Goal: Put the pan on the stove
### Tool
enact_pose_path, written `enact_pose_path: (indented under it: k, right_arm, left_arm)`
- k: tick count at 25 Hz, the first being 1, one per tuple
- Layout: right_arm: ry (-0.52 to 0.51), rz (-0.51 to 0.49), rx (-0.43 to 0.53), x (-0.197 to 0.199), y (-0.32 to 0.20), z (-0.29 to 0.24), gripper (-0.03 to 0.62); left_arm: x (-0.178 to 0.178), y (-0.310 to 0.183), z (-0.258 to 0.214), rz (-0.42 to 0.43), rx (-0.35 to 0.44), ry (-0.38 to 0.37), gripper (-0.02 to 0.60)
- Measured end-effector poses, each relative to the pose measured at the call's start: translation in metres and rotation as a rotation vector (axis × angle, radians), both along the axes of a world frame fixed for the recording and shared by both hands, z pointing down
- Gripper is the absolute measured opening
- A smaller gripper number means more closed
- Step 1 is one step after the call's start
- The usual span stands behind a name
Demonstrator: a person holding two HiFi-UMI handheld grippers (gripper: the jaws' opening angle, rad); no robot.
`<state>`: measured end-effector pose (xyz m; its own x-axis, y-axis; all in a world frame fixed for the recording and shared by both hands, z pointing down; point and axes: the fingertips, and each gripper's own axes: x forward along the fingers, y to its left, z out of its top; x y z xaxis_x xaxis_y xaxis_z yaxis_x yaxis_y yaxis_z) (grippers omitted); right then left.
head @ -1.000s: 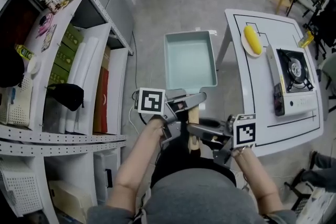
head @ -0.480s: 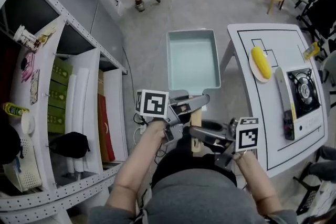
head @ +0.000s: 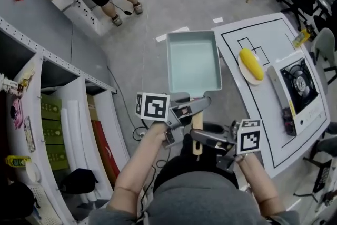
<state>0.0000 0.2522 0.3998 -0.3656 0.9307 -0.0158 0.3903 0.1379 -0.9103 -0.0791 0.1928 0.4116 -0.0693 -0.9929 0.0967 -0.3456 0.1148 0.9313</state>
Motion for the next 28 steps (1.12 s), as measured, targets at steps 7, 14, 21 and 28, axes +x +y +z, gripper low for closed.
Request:
enact_pose_path:
  k: [7, 14, 21, 28]
  right_arm:
    - [-0.016, 0.113, -0.002, -0.024, -0.051, -0.004, 0.164]
    - [-0.036, 0.299, -0.005, -0.04, -0.127, -0.009, 0.164]
    - [-0.047, 0.516, 0.024, -0.035, -0.199, -0.015, 0.166]
    - [-0.04, 0.767, 0.051, -0.026, -0.259, -0.012, 0.167]
  left_arm:
    - [-0.016, -0.061, -0.005, 0.134, -0.011, -0.013, 0.192]
    - [-0.018, -0.148, -0.008, 0.324, -0.024, -0.034, 0.192]
    - [0.005, -0.231, -0.016, 0.535, -0.011, -0.043, 0.192]
    - [0.041, -0.299, -0.014, 0.793, -0.001, -0.056, 0.193]
